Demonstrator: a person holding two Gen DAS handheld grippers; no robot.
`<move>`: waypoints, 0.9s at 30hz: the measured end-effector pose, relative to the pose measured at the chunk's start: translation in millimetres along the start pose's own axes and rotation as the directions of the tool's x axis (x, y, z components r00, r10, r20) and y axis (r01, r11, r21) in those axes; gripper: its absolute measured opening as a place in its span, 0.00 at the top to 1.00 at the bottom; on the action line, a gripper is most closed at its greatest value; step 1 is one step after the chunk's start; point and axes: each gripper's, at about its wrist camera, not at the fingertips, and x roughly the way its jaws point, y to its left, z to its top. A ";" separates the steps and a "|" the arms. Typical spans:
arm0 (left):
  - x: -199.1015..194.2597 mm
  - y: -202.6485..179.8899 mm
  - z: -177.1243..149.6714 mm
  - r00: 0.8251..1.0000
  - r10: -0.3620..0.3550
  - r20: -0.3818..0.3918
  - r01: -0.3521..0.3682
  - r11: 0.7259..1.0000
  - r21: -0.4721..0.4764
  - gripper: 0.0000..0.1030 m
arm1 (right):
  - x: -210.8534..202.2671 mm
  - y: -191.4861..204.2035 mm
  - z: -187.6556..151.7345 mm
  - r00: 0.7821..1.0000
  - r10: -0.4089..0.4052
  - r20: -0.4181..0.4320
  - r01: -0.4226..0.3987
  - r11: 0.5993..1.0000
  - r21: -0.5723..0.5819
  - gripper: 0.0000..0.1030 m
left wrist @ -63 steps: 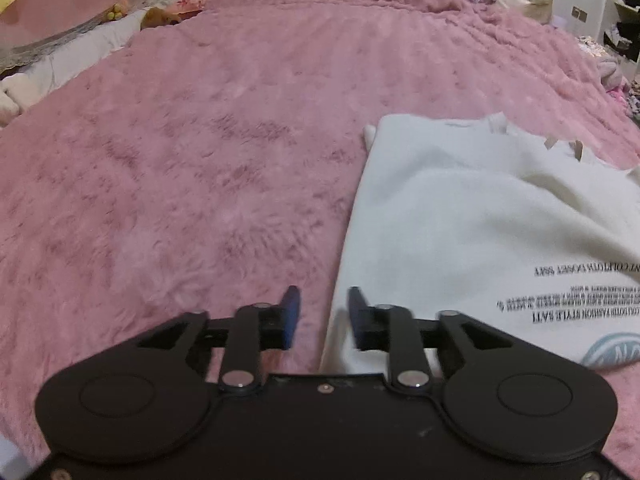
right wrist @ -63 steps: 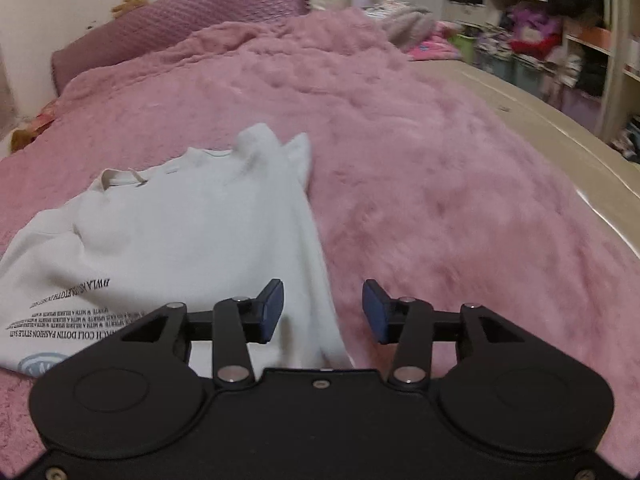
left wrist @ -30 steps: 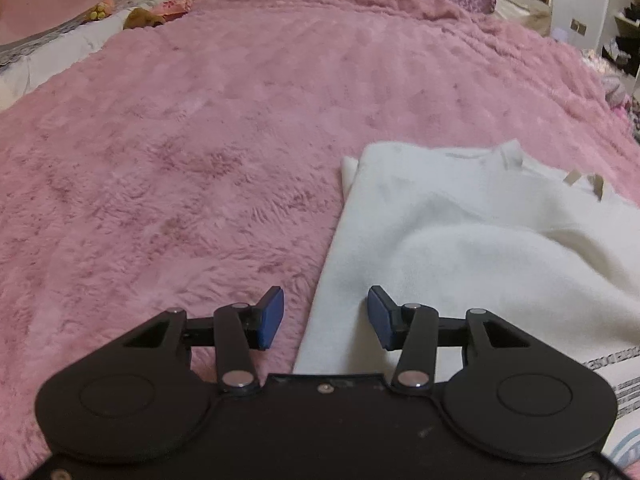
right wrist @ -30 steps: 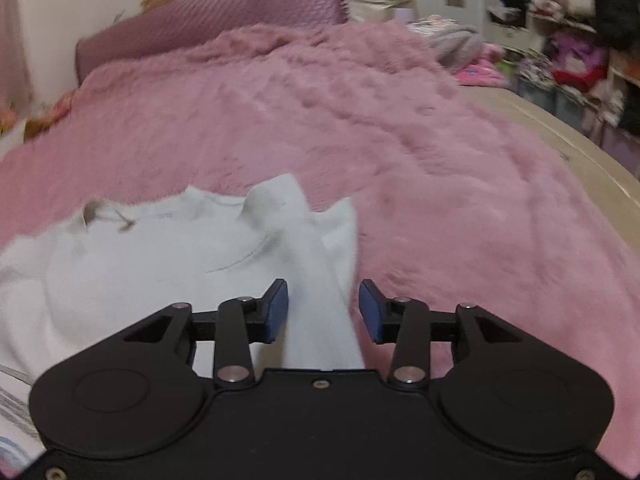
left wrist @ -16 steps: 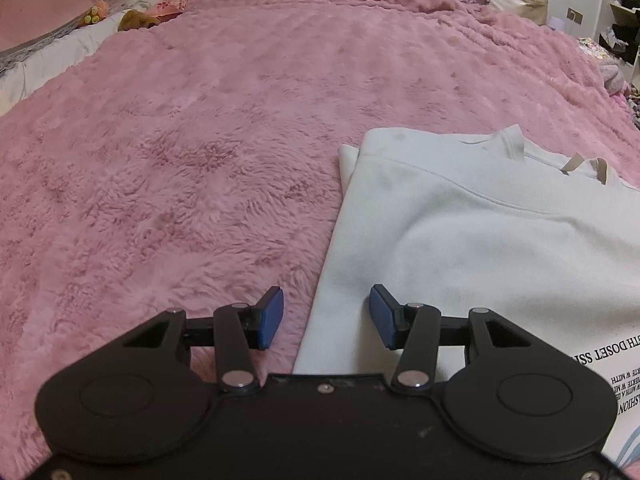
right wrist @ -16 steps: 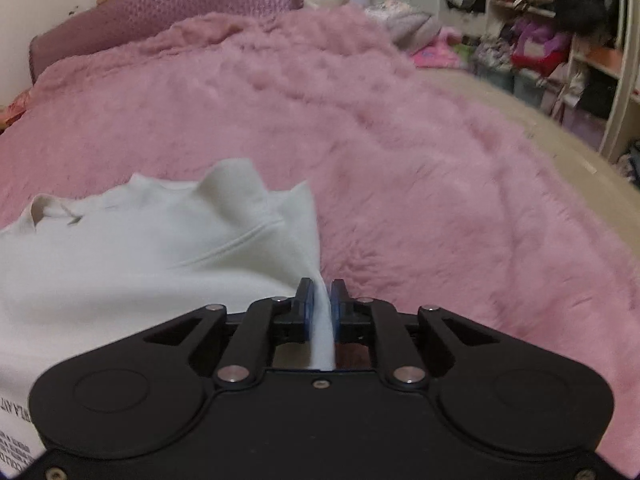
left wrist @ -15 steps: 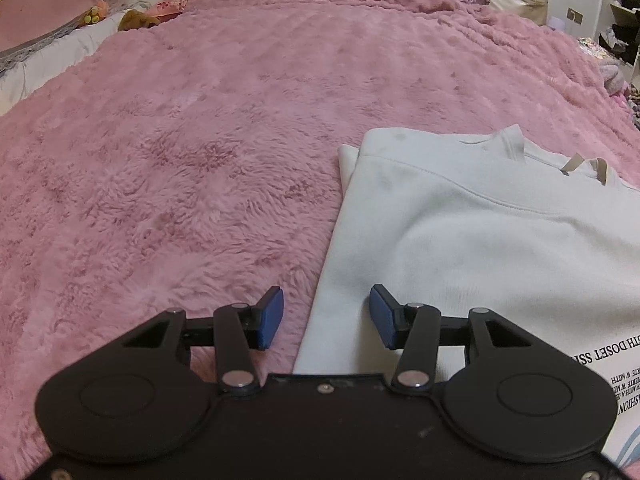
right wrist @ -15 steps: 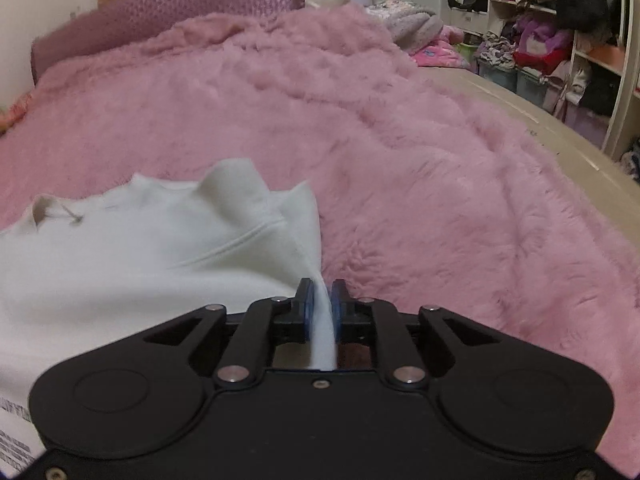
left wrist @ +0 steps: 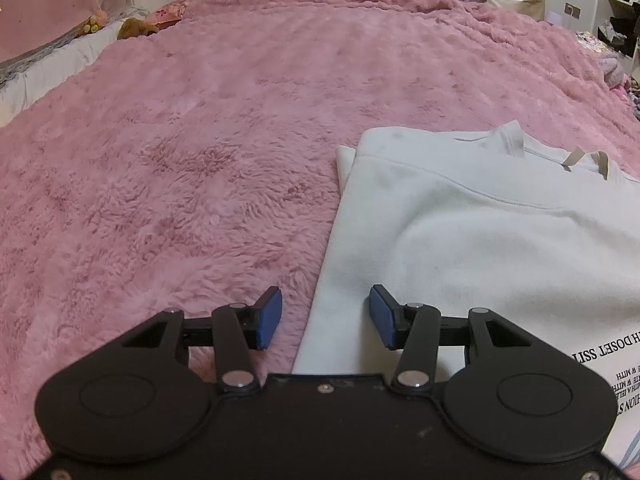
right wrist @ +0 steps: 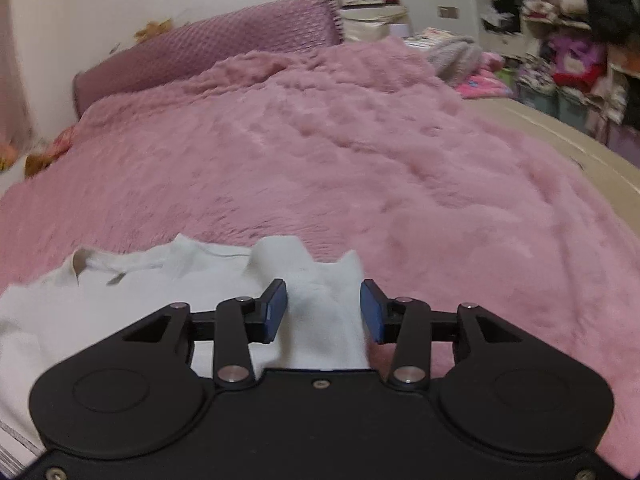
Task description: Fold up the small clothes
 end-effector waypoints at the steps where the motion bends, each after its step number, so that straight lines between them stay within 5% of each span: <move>1: 0.4 0.2 0.1 1.000 -0.001 -0.002 0.001 1.000 -0.005 0.51 | 2.4 3.0 0.3 1.000 0.001 0.000 -0.001 1.000 -0.015 0.63; 10: 0.1 2.3 0.1 1.000 -0.006 -0.003 0.006 1.000 -0.012 0.51 | 7.9 7.2 -3.5 1.000 -0.006 -0.017 0.006 1.000 -0.018 0.90; 18: -0.2 4.9 0.1 1.000 -0.014 -0.007 0.013 1.000 -0.020 0.50 | -0.1 14.4 -2.0 0.993 -0.102 0.061 0.105 0.993 -0.045 0.94; 27: -1.2 5.5 0.0 1.000 -0.013 -0.007 0.012 1.000 -0.018 0.50 | 24.0 3.2 -6.6 0.992 -0.116 -0.052 0.116 0.993 0.003 0.91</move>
